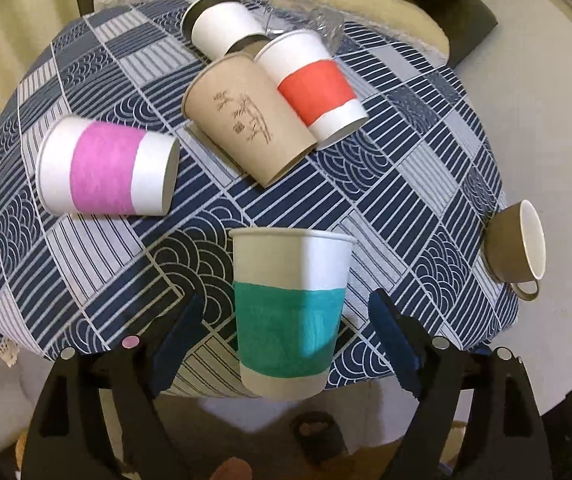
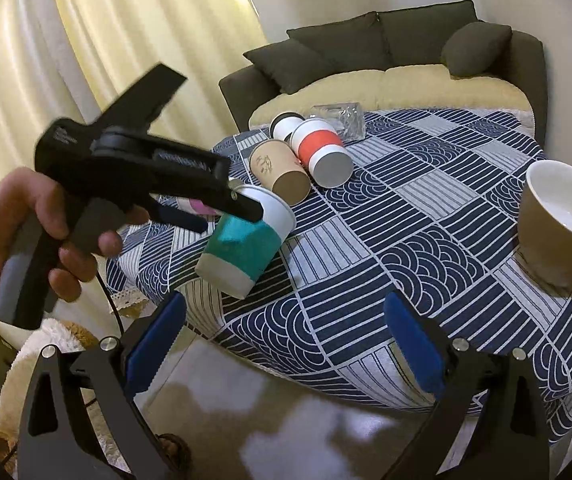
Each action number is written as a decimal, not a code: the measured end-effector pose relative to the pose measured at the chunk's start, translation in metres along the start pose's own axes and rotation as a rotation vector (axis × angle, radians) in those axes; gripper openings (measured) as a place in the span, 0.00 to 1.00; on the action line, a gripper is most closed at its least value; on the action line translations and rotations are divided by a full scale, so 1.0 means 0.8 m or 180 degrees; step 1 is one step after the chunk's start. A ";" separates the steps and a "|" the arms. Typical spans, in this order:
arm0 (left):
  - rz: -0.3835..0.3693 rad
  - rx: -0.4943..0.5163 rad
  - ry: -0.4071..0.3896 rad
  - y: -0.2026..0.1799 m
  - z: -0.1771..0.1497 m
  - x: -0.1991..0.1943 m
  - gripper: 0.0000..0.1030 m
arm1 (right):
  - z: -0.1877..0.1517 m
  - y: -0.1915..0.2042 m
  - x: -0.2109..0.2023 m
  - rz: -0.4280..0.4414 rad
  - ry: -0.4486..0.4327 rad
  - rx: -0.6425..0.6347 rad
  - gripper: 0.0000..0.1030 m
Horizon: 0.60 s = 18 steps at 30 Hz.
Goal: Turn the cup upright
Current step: 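Lower the upright cup onto the tablecloth and open the left gripper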
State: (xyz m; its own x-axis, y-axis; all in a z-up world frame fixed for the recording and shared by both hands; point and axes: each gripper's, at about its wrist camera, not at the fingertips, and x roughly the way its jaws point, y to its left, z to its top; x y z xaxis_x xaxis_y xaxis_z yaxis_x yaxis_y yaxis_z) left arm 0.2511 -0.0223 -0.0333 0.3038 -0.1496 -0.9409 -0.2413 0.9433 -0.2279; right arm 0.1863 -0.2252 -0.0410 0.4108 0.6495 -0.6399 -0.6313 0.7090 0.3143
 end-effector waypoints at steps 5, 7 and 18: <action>-0.0068 0.0076 -0.0174 0.009 -0.009 -0.028 0.80 | 0.002 -0.003 0.009 0.0052 0.0117 0.0141 0.95; -0.0170 0.0080 -0.0250 0.019 -0.018 -0.044 0.80 | 0.008 -0.004 0.012 0.0124 0.0140 0.0281 0.95; -0.0592 0.0060 -0.0860 0.095 -0.104 -0.094 0.80 | 0.071 0.033 0.071 0.0015 0.0659 0.0436 0.95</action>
State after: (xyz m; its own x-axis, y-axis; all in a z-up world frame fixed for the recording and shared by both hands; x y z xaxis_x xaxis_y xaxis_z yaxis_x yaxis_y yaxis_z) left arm 0.1331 0.0358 -0.0010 0.5752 -0.2383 -0.7825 -0.1425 0.9128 -0.3827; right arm 0.2303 -0.1537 -0.0294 0.2556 0.5929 -0.7637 -0.5321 0.7458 0.4008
